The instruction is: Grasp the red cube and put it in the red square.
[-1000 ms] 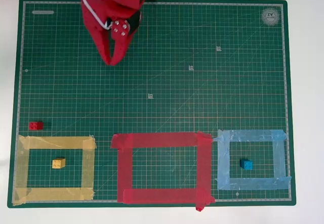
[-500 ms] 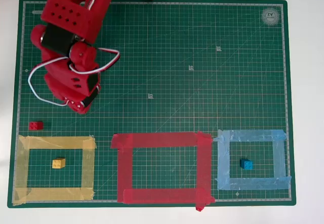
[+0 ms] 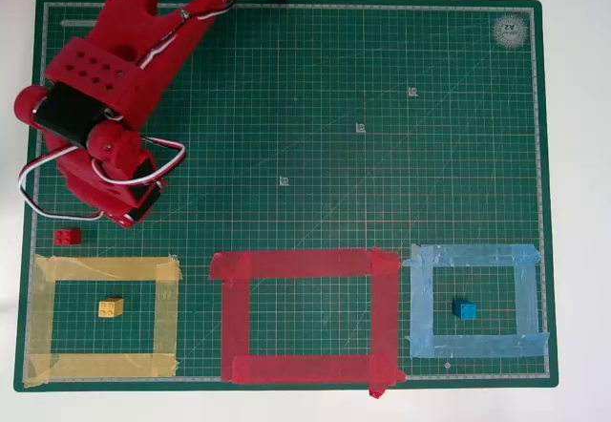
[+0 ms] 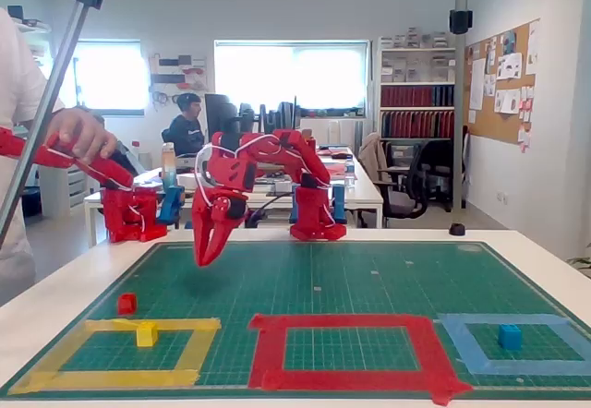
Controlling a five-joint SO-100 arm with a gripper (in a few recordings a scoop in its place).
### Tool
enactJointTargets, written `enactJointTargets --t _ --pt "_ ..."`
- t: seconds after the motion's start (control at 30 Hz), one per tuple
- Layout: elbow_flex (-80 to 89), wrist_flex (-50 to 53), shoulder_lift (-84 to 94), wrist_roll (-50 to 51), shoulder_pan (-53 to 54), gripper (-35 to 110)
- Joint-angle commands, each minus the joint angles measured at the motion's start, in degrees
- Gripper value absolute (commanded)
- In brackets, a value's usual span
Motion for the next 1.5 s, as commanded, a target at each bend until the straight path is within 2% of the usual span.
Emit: enactJointTargets --t 0.0,0.33,0.6,0.8,0.93,1.03,1.47 --pt "-9.2 2.0 -1.4 -0.9 1.9 -1" --pt "-22.5 -1.7 -8.8 -0.9 8.4 -1" --pt "-22.1 -13.0 -11.6 -1.3 11.8 -1" --pt "-21.1 -14.7 -12.3 -1.9 12.5 2" --pt "-17.1 -19.2 -12.3 -2.1 12.6 3" --pt "-14.4 -22.6 -12.5 -2.0 12.5 9" --pt "-13.5 -23.6 -13.3 -2.1 11.9 18"
